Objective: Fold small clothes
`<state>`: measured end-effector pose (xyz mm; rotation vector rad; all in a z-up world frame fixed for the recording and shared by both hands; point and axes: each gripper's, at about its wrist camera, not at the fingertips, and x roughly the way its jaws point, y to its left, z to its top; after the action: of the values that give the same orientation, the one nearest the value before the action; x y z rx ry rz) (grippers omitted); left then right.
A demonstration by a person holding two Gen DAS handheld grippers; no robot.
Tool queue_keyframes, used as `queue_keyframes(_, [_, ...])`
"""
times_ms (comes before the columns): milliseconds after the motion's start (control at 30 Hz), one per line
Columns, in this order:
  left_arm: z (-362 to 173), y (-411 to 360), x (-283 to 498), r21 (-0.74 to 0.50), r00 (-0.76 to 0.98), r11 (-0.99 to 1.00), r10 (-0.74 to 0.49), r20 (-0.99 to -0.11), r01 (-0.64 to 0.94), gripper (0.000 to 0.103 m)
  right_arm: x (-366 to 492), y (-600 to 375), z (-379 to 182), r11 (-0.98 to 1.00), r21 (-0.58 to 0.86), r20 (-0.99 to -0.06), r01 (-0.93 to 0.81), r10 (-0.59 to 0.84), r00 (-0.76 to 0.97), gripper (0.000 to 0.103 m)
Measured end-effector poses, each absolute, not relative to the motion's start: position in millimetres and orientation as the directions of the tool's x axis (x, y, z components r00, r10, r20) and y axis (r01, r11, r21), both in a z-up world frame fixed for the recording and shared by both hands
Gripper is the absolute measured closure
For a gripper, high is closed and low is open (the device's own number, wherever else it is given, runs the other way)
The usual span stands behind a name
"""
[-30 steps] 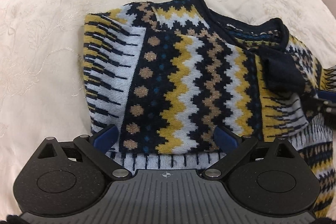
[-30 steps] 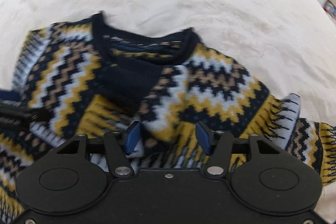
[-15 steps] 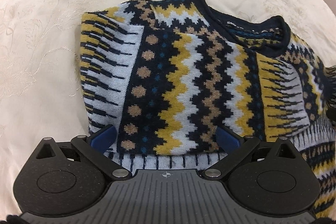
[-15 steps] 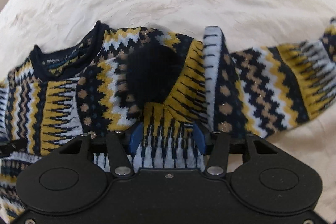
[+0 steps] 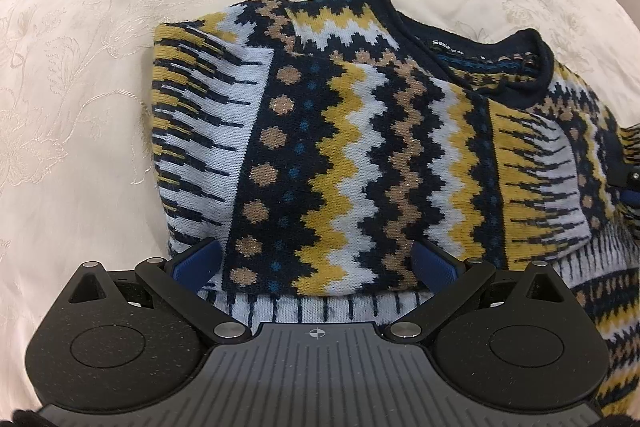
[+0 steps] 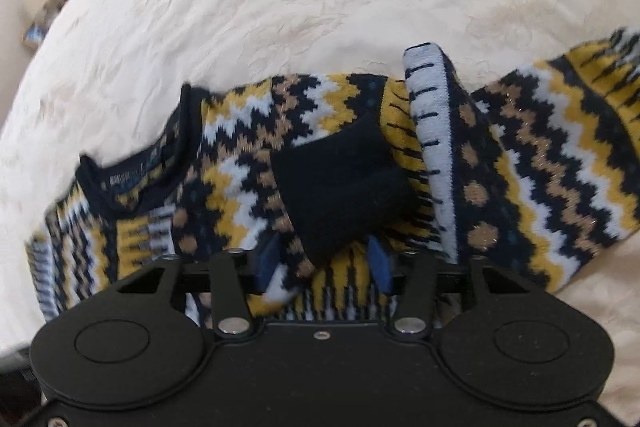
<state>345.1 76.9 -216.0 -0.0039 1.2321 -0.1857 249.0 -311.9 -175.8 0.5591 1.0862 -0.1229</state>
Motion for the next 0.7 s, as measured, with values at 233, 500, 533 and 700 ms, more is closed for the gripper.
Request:
queue_keyframes(233, [-216,77,345,-0.101,0.322,0.985,-0.141,-0.936,0.138,0.000,226,-311,-141,0.880,0.376,-0.829,0.289,0.180,0.530,0.092])
queue_keyframes(500, [-216,76,346,-0.096,0.315,0.986,-0.135,-0.939,0.135,0.000,212,-303,-173,0.927,0.259,-0.917,0.270,0.148,0.370,0.081])
queue_keyframes(533, [-216,75,346,-0.095,0.314,0.986,-0.134,-0.940,0.135,0.000,211,-301,-174,0.931,0.251,-0.919,0.266,0.143,0.368,0.081])
queue_keyframes(700, [-218,72,349,-0.070,0.307,0.988,-0.109,-0.946,0.137,0.000,209,-296,-165,0.946,0.198,-0.924,0.256,0.094,0.370,0.074])
